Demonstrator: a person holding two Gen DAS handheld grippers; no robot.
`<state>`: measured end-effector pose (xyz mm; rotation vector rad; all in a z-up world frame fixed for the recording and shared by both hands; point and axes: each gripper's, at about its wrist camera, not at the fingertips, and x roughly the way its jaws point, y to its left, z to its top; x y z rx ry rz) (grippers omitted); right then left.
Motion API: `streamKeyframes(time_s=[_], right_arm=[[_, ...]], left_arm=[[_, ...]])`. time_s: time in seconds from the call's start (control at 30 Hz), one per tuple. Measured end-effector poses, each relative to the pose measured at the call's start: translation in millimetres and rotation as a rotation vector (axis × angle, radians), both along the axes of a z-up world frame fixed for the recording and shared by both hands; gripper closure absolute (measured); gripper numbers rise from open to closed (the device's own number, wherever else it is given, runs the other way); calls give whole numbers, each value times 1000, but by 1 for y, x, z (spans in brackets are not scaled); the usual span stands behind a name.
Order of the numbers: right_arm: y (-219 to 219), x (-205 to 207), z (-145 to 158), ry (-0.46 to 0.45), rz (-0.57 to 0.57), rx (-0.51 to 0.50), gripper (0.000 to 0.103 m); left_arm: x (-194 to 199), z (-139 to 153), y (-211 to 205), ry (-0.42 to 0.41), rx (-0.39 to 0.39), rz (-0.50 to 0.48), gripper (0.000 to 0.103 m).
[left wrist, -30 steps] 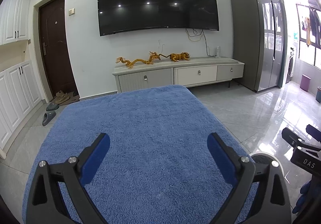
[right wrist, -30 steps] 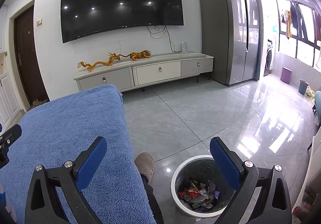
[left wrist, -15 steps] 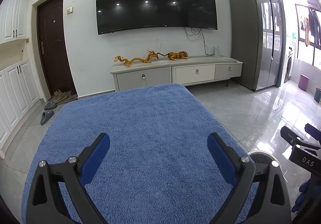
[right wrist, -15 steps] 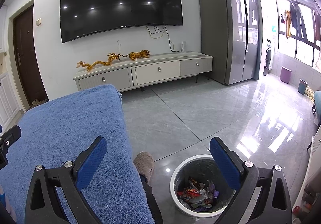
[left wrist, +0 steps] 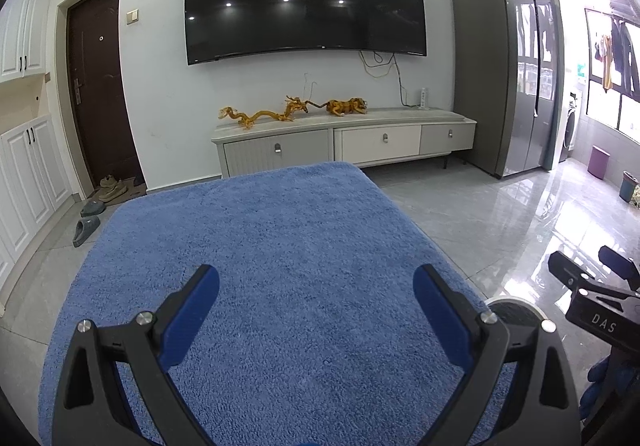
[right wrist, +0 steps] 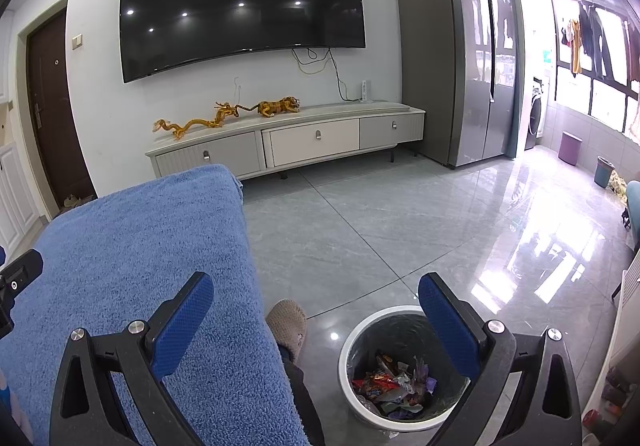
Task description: Collect trash
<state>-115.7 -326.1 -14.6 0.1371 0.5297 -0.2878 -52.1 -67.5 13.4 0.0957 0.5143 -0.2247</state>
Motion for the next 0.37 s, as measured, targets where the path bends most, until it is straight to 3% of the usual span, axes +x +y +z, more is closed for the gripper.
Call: streamKeyframes(time_s=[0.37], right_arm=[[-3, 1, -2, 4, -5, 5, 0]], left_arm=[[0, -2, -7, 16, -4, -24, 5]])
